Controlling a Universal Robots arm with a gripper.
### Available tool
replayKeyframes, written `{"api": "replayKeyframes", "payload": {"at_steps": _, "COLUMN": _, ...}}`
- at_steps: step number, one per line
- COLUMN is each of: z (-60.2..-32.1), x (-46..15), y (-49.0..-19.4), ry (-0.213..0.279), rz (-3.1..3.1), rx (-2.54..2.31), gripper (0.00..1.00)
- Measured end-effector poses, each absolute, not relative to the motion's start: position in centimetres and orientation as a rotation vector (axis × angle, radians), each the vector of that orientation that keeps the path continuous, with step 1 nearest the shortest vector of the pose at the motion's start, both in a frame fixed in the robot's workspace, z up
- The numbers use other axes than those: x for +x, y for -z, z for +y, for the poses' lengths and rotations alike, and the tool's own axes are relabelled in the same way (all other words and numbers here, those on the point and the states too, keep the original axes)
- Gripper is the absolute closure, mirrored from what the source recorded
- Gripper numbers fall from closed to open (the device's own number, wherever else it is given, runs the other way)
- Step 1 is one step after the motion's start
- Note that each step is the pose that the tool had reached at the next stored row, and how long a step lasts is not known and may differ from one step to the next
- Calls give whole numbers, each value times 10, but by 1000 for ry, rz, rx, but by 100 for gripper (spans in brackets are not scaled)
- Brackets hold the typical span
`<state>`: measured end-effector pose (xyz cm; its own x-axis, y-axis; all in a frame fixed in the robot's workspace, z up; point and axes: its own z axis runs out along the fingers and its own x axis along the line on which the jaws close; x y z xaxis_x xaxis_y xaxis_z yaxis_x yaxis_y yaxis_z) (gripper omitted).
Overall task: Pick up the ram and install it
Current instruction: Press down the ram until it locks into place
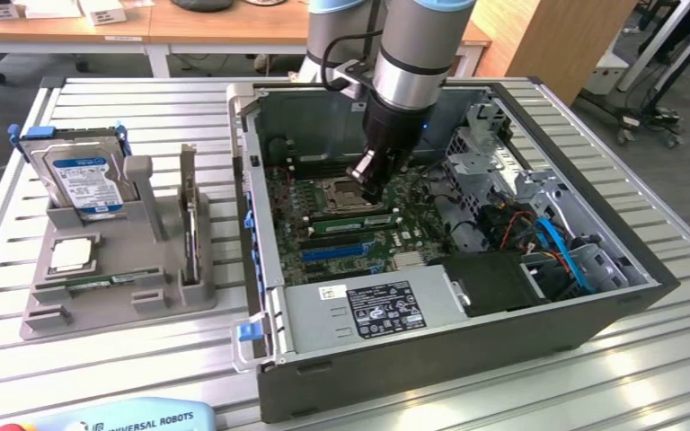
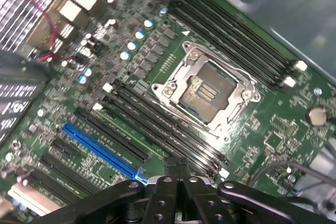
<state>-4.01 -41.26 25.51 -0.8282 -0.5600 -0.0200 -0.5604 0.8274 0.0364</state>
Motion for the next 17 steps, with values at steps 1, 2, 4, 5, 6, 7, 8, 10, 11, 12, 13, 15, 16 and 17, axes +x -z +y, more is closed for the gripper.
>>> {"api": "replayKeyframes", "payload": {"at_steps": 1, "z": -413, "x": -40, "y": -255, "ry": -64, "rz": 3002, "rx": -894, "gripper": 90}}
{"api": "replayKeyframes", "payload": {"at_steps": 2, "z": -413, "x": -40, "y": -255, "ry": -64, "rz": 3008, "rx": -871, "gripper": 90}}
{"api": "replayKeyframes", "payload": {"at_steps": 4, "z": -413, "x": -40, "y": -255, "ry": -63, "rz": 3021, "rx": -823, "gripper": 90}}
{"api": "replayKeyframes", "payload": {"at_steps": 5, "z": -413, "x": -40, "y": -255, "ry": -63, "rz": 3027, "rx": -799, "gripper": 90}}
{"api": "replayKeyframes", "payload": {"at_steps": 6, "z": -413, "x": -40, "y": -255, "ry": -63, "rz": 3033, "rx": -776, "gripper": 90}}
{"api": "replayKeyframes", "payload": {"at_steps": 7, "z": -413, "x": -40, "y": -255, "ry": -63, "rz": 3039, "rx": -752, "gripper": 90}}
{"api": "replayKeyframes", "payload": {"at_steps": 8, "z": -413, "x": -40, "y": -255, "ry": -63, "rz": 3044, "rx": -729, "gripper": 90}}
{"api": "replayKeyframes", "payload": {"at_steps": 10, "z": -413, "x": -40, "y": -255, "ry": -63, "rz": 3054, "rx": -684, "gripper": 90}}
{"api": "replayKeyframes", "payload": {"at_steps": 11, "z": -413, "x": -41, "y": -255, "ry": -62, "rz": 3058, "rx": -665, "gripper": 90}}
{"api": "replayKeyframes", "payload": {"at_steps": 12, "z": -413, "x": -41, "y": -255, "ry": -62, "rz": 3062, "rx": -646, "gripper": 90}}
{"api": "replayKeyframes", "payload": {"at_steps": 13, "z": -413, "x": -41, "y": -255, "ry": -62, "rz": 3065, "rx": -628, "gripper": 90}}
{"api": "replayKeyframes", "payload": {"at_steps": 15, "z": -413, "x": -41, "y": -255, "ry": -62, "rz": 3072, "rx": -591, "gripper": 90}}
{"api": "replayKeyframes", "payload": {"at_steps": 16, "z": -413, "x": -42, "y": -255, "ry": -62, "rz": 3075, "rx": -572, "gripper": 90}}
{"api": "replayKeyframes", "payload": {"at_steps": 17, "z": -413, "x": -42, "y": -255, "ry": -62, "rz": 3082, "rx": -530, "gripper": 90}}
